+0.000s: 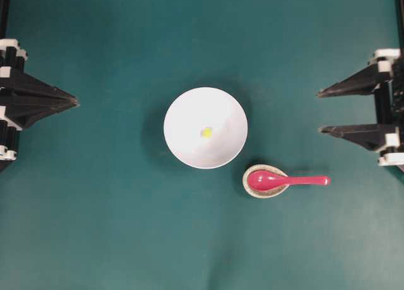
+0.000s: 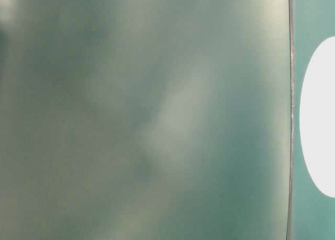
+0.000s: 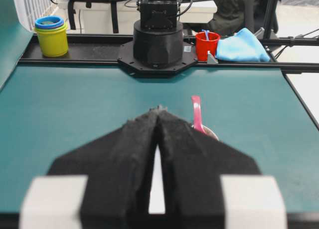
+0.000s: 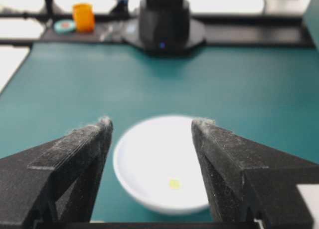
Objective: Scoop the yellow hexagonal prism block from the bowl with a spoon using the right arm.
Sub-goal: 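Move the right gripper to the red spoon handle and close on it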
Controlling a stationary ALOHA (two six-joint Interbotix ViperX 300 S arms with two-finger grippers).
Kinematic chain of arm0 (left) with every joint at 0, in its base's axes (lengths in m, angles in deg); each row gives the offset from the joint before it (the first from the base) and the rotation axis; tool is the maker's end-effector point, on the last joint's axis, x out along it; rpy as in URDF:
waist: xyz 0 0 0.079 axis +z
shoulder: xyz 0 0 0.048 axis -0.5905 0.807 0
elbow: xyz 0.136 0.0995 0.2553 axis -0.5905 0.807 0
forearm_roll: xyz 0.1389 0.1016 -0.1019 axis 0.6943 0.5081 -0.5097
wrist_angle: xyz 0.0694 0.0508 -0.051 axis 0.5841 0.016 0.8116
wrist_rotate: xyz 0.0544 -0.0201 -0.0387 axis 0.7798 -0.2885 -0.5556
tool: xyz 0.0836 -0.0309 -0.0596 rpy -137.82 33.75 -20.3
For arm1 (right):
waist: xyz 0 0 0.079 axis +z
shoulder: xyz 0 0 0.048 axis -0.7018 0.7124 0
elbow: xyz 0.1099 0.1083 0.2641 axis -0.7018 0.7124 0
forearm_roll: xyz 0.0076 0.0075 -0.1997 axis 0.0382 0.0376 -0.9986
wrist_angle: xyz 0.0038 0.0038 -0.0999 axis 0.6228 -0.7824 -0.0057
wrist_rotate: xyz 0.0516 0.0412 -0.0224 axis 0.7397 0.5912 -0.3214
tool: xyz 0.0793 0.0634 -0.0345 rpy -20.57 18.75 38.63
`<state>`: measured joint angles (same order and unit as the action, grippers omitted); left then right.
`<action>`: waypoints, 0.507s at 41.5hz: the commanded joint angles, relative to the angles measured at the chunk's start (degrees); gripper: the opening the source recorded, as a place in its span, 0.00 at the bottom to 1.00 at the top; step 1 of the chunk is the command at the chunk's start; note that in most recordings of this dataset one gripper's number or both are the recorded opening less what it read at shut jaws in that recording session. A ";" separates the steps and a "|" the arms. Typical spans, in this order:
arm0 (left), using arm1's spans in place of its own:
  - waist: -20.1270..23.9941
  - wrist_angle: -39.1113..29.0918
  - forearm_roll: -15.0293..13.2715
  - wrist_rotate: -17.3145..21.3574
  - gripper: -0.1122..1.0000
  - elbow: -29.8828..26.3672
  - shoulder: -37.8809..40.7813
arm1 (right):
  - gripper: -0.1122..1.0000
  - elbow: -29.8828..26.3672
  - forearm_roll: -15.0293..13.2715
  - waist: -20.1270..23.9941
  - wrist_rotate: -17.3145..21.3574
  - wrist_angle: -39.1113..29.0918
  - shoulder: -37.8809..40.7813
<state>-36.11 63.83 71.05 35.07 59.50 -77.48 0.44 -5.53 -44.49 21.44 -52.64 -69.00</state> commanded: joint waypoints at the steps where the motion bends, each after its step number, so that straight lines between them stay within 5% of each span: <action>1: 0.09 0.35 0.18 0.00 0.10 -1.67 0.53 | 0.68 0.44 1.23 0.53 0.09 2.29 3.34; 10: 0.09 0.26 0.18 0.18 0.10 -1.67 0.62 | 0.68 4.48 5.01 4.57 0.18 13.54 14.15; 21: 0.09 0.18 0.18 0.88 0.10 -1.58 0.70 | 0.68 9.05 14.15 14.24 0.18 32.96 30.50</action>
<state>-36.11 63.74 71.05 35.86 59.50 -77.31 9.58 6.42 -32.62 21.80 -24.34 -41.84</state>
